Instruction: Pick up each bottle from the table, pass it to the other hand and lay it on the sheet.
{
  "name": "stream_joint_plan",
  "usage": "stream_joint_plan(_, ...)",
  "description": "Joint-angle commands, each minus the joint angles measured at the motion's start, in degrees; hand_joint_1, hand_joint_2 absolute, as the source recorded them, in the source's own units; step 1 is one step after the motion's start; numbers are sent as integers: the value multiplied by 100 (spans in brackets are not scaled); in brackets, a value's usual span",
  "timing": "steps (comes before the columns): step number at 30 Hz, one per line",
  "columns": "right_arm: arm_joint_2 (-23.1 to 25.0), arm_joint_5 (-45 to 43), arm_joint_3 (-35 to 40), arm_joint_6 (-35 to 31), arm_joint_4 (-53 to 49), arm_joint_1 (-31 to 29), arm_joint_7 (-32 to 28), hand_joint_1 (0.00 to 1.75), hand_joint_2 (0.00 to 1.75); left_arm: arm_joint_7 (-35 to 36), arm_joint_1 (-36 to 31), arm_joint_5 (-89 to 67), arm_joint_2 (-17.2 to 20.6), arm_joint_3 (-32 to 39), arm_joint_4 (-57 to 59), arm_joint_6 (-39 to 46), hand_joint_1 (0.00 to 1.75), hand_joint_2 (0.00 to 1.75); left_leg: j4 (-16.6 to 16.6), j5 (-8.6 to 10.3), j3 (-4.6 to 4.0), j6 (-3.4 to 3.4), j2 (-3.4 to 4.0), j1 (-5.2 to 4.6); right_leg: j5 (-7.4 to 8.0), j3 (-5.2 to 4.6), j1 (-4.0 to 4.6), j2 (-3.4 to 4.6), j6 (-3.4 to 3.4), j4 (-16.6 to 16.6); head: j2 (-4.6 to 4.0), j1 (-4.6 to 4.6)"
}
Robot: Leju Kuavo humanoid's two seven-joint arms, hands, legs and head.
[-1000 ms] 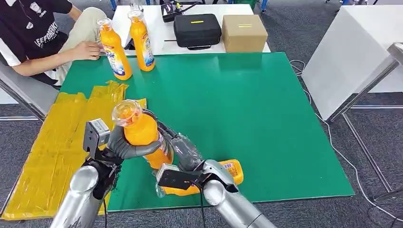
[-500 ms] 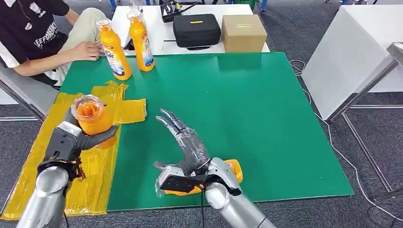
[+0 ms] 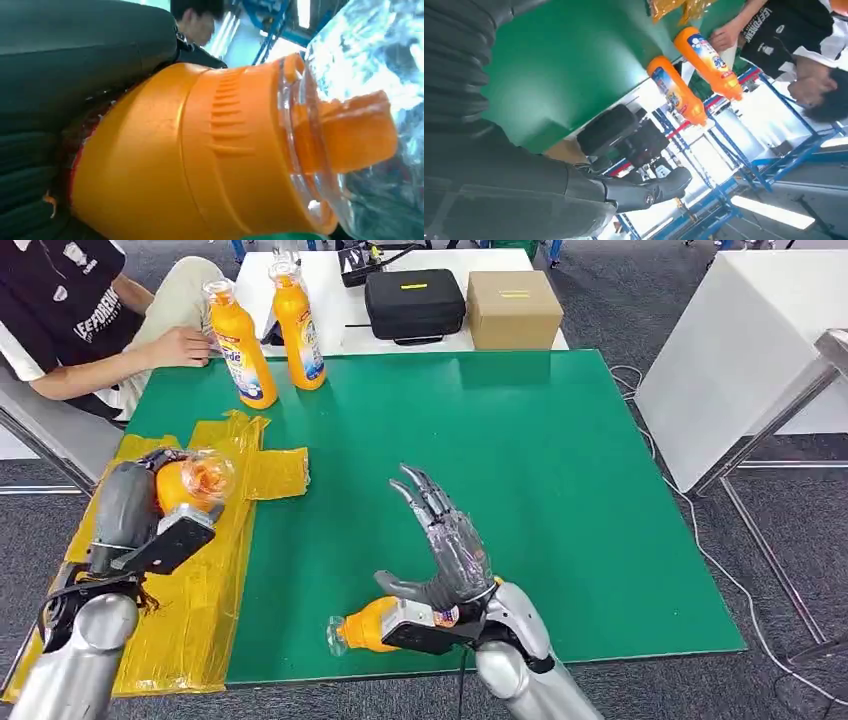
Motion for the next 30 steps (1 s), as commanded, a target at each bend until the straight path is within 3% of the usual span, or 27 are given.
stream_joint_plan(1,-591,-5,15,-29,-98,191,-99,0,175,723,-399,-1849,168,-298,965,-659,175,175,-3,-3,13,-16,-9,9,-4,19,6,-11,-6,-7,-2,0)
stream_joint_plan(6,-726,53,109,-92,-19,241,-93,0,175,880,-1001,-2504,20,-696,2059,-1014,175,175,-3,5,11,-18,-33,12,-5,18,7,-37,-6,-8,-2,0)
stream_joint_plan(18,-838,126,219,-121,-18,405,-9,0,175,896,-1067,-2729,-199,-841,2619,-1148,175,175,0,0,4,-13,-8,6,-2,7,3,-9,-3,-3,-2,0)
stream_joint_plan(30,-804,-10,361,22,426,294,117,0,175,873,-1705,-2852,-859,-933,4135,-1268,175,175,-3,0,12,-17,-11,8,-3,18,5,-15,-4,-8,-2,0)
